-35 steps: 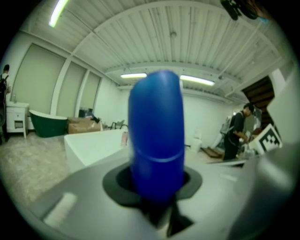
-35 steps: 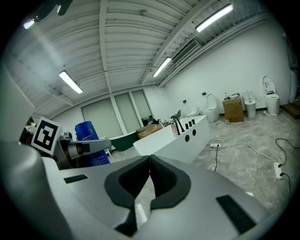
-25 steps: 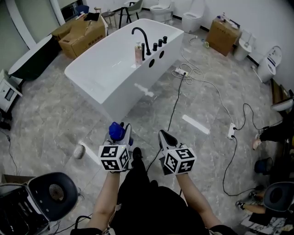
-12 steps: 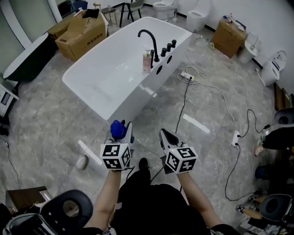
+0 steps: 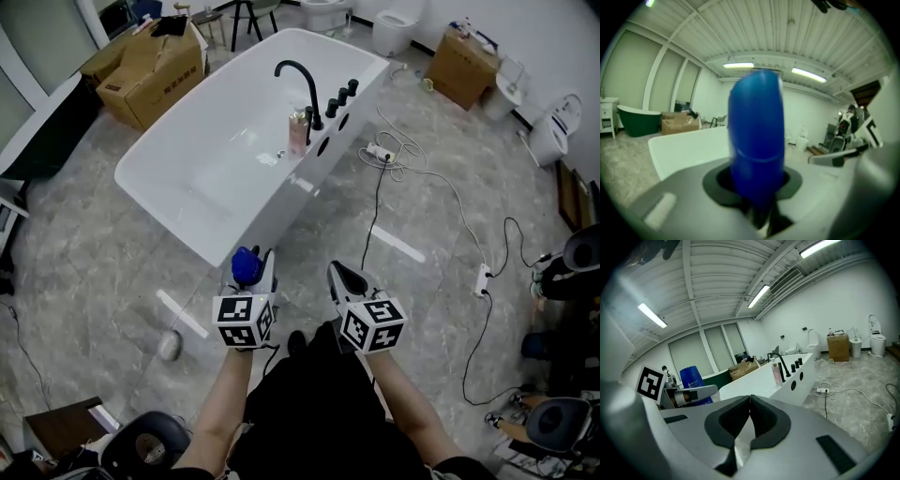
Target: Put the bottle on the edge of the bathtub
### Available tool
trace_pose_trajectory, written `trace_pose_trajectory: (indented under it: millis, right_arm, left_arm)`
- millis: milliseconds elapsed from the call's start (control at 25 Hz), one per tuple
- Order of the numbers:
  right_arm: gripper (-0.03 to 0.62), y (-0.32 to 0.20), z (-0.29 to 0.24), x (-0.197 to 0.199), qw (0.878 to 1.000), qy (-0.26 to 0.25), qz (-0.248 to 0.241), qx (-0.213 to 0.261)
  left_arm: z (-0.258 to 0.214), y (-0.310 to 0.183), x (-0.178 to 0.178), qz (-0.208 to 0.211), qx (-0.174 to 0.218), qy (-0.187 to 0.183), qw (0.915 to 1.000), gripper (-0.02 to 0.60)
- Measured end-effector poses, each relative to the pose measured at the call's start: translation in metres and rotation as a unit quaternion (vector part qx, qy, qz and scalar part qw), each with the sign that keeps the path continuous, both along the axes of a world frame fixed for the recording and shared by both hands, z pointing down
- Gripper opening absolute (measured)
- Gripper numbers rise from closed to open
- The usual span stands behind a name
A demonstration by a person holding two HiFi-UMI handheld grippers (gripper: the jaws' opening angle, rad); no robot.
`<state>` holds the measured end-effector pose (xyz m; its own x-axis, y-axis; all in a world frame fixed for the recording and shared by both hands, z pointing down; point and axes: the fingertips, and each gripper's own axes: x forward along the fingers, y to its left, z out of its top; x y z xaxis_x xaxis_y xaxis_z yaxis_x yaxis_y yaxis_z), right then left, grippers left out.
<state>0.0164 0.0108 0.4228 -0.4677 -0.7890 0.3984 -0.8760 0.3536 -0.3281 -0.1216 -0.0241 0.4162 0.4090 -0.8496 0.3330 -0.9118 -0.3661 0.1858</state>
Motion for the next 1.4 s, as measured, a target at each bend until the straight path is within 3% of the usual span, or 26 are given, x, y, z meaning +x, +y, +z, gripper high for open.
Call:
trace_pose_trajectory:
  millis: [600,1400]
  right_arm:
    - [0.005,-0.117,0.035,0.007,1.000,0.004,-0.013,-0.021]
    - [0.005,-0.243,0.115,0.018,0.997,0.008,-0.053,-0.063]
  left_arm:
    - [0.038,-0.126,0.013,-0.010,-0.010,-0.025,0.9996,0.115]
    - [0.111,-0.305,0.035,-0.057,0.008,-0.045,0.9973,0.115]
